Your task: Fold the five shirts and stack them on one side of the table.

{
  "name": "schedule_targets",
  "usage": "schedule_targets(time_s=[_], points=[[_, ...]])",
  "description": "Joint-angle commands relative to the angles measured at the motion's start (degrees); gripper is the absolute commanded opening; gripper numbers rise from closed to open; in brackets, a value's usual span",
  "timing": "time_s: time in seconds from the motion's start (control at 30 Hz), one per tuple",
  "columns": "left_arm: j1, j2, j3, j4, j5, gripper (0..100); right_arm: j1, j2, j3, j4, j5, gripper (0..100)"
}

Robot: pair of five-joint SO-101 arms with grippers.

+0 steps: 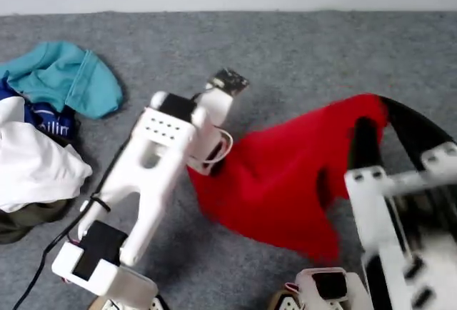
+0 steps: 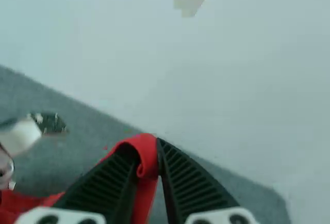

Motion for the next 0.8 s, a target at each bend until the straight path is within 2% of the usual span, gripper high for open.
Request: schedule_targets(time_s=[0.0, 0.07, 0.13, 0.2, 0.33, 0.47, 0.6, 0.77], points=[[-6.33, -2.81, -9.89, 6.15, -0.62, 18, 0.22, 0.48, 12.48, -6.37, -0.62, 0.9], [-10.37, -2.81, -14.37, 8.97, -0.53, 18, -0.84, 0.57, 20.75, -13.05, -0.7, 0.9], [-13.63, -2.81, -16.75, 10.02, -0.44, 18, -5.05, 0.66, 25.85, -18.86, -0.79, 0.9], [-15.91, -2.81, -16.92, 9.93, -0.35, 18, -10.42, 2.51, 26.2, -20.09, -2.73, 0.9], [-17.41, -2.46, -16.66, 9.93, -0.26, 18, -18.86, 11.47, 17.23, -19.91, -3.52, 0.8], [-17.14, -2.73, -16.66, 9.93, -0.18, 18, -24.57, 23.25, -2.9, -18.42, -3.43, 0.8], [-17.41, -2.81, -15.25, 9.93, -0.18, 18, -22.29, 37.76, -21.45, -14.46, -3.34, 0.8], [-17.23, -2.81, -12.26, 9.93, -0.18, 18, -13.05, 57.19, -25.76, -10.51, -3.78, 0.8]])
